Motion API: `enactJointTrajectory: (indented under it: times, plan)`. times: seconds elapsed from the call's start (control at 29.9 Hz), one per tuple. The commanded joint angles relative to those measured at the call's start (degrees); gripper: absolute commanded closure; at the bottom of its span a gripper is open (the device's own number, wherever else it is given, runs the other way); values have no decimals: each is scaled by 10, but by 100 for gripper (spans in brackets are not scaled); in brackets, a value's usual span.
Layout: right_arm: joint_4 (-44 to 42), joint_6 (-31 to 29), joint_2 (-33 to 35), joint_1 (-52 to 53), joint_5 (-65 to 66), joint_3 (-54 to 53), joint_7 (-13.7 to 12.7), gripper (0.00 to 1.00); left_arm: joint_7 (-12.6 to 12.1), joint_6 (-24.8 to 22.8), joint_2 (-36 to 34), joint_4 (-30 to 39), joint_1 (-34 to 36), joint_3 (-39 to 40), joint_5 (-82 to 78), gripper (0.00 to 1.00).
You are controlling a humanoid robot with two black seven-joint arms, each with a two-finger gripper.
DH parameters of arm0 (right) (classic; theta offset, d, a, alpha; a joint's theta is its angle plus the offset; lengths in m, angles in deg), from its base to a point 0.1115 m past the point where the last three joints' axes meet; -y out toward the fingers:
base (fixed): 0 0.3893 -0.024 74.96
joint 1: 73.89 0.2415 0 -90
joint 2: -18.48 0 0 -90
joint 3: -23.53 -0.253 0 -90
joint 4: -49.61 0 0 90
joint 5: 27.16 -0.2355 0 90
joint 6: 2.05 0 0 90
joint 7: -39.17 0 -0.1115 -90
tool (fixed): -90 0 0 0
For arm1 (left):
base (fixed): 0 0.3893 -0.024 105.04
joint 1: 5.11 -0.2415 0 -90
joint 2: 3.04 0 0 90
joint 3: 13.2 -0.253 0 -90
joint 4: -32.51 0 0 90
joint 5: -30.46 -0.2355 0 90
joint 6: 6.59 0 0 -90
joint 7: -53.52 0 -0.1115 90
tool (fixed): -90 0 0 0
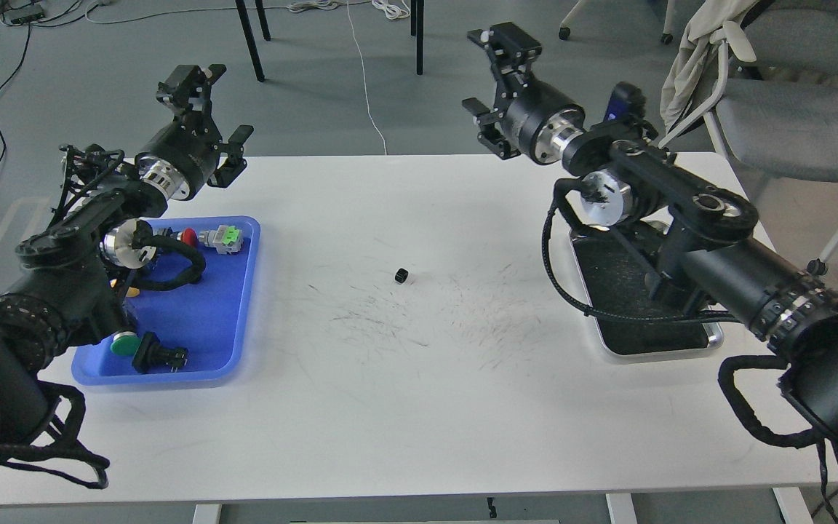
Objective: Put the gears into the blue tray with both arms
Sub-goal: 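Retract the right arm back beside the steel tray, then reach the left gripper out to the black part on the table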
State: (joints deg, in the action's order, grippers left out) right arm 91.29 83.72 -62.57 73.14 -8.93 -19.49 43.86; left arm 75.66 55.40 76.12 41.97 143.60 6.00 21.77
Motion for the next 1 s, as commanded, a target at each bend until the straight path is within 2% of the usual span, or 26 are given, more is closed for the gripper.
enactJointTrajectory:
  times: [0.0,0.27,0.43,0.57,0.74,0.84,0.97]
  plan:
    - [1,-24,61,-45,-77,-85,0,6,0,0,7,0,23,-45,-16,2]
    - [-7,-97,120,-145,-164,-180,1,6,2,0,38,20,79,-113,-111,2]
    - [-8,-121,129,-188,-190,-204,1,6,2,5,32,105,112,-114,-191,2]
    - [-8,-135,129,-202,-192,-211,1,6,1,67,9,219,114,-114,-289,2]
    - [-18,-136,137,-206,-192,-214,5,5,1,188,-19,361,85,-116,-449,2]
    - [-22,-148,146,-211,-194,-230,5,5,0,271,-13,386,33,-116,-560,2]
    - [-21,-165,148,-235,-209,-234,5,5,-3,371,-10,376,-18,-119,-737,2]
